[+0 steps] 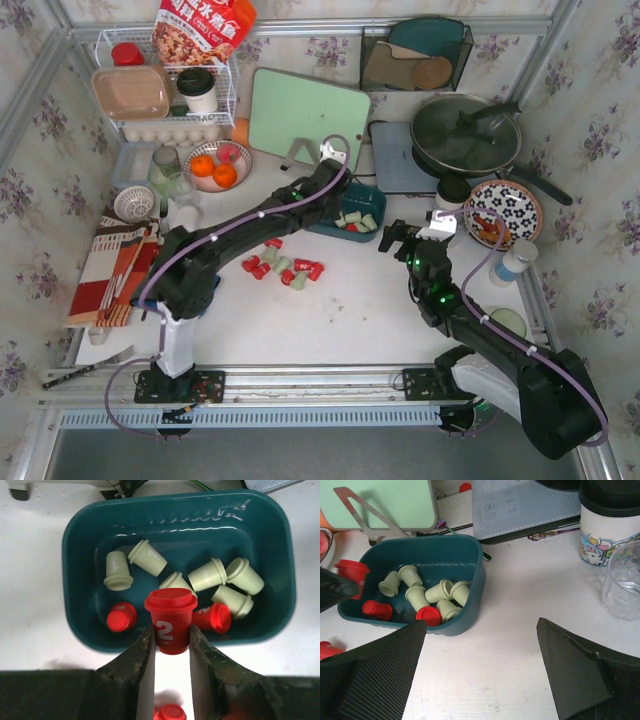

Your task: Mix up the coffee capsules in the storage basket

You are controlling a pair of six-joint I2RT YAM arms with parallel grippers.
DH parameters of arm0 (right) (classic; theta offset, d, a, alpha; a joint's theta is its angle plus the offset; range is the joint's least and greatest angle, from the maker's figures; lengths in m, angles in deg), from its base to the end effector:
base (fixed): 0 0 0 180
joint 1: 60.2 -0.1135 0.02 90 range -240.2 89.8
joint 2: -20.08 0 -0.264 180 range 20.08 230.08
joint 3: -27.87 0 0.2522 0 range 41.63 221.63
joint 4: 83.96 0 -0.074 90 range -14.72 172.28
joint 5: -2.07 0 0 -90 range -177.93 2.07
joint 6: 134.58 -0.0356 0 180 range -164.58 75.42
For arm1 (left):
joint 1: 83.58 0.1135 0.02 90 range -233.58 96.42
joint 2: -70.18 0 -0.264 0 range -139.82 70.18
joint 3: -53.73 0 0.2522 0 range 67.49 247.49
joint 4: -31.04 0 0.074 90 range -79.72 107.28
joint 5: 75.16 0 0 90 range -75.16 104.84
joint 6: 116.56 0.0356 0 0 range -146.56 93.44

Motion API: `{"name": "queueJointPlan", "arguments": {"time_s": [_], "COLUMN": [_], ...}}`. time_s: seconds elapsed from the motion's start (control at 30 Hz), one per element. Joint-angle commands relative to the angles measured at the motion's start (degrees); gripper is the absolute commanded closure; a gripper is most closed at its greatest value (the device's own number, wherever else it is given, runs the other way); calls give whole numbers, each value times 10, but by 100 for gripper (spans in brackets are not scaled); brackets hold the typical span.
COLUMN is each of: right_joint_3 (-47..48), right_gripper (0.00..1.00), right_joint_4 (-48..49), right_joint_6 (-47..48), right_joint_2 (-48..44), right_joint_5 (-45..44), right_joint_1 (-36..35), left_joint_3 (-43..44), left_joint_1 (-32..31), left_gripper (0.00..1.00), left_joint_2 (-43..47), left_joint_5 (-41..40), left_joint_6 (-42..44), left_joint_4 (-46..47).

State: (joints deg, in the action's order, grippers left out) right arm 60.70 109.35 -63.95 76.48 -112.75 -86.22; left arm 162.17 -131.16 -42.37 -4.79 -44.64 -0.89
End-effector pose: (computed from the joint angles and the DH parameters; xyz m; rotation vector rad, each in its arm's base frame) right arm 0.1950 0.0786 0.2136 0.2144 1.7242 0.2038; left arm 0.3190 -0.3313 0.2760 0.3666 2.1406 -0.2826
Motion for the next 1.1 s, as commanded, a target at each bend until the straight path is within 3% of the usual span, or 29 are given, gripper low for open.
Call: {"name": "queueJointPlan", "arguments": {"time_s": [0.0,0.2,0.43,0.63,0.8,1.07], "right_joint_3": [0,6,12,6,1,-3], "right_gripper": [0,0,0,0,1,3], "right_joint_4": [16,22,11,9,16,21], "right_joint_6": [-25,-12,-10,-1,4,8], "right_joint_2": [4,12,23,2,-8,-10], "right_joint_5": [-30,8,11,6,24,36], "right_joint_1": [1,1,2,1,1,1], "left_joint_3": [57,90,39,-66,-149,-280], "left_joint_1": [28,61,67,55,36,28], "left_gripper": [71,57,39,39,40,46], "left_joint_2": [-65,-116,-82,36,132,236], "left_joint_5": [83,109,112,87,41,41], "left_joint_6": [6,-43,-41,-40,-42,-66], "left_joint_4": [-5,-7,37,69,3,-68]}}
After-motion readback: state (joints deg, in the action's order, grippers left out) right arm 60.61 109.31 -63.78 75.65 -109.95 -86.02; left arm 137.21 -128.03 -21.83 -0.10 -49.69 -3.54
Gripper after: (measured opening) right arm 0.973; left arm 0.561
